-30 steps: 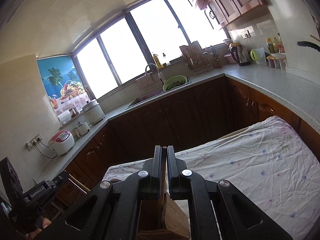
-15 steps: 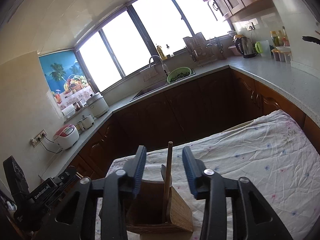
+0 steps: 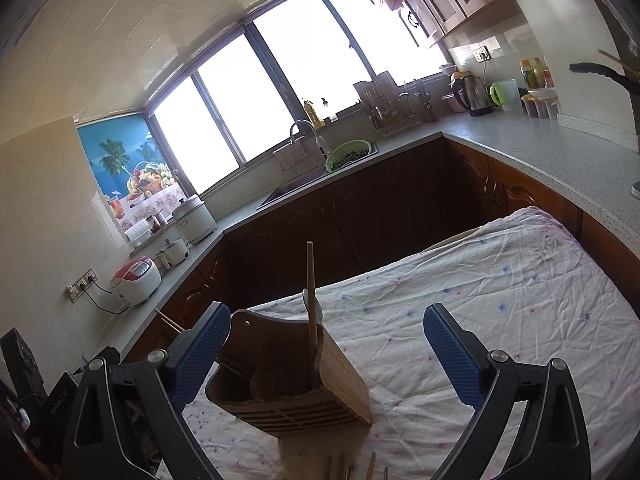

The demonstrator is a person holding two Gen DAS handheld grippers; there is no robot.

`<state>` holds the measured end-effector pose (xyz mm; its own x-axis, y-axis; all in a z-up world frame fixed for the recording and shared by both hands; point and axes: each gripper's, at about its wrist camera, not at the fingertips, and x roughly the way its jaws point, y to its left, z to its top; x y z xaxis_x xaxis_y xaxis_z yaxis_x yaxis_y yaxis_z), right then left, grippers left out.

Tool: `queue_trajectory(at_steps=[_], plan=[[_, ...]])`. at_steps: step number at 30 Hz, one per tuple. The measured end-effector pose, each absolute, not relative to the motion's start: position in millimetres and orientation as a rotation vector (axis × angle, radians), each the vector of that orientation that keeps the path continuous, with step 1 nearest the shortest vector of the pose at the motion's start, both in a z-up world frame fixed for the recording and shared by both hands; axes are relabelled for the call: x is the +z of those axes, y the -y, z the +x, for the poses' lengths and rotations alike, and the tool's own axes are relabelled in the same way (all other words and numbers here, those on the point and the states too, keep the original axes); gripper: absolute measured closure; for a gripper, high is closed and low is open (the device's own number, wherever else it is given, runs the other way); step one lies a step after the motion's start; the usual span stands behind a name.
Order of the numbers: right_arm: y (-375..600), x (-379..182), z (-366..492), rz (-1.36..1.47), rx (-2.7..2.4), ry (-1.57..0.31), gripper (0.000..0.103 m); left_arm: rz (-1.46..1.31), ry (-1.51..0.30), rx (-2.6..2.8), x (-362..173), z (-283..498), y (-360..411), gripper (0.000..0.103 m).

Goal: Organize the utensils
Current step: 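Withdraw both open tools from the holder toward the table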

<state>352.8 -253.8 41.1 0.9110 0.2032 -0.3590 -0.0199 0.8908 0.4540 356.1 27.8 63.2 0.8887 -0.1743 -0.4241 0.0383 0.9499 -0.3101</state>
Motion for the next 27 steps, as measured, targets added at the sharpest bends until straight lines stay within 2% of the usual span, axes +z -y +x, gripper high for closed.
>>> queue_trajectory(at_steps=[11, 27], plan=[[241.5, 25.9, 291.1, 0.367, 0.145, -0.475, 0.004, -0.164, -0.612, -0.164, 35.9, 304.8, -10.6, 0.0], [227.8, -4.2, 227.0, 0.287, 0.112, -0.528, 0.003, -0.165, -0.616, -0.192, 15.8, 251.4, -6.0, 0.0]])
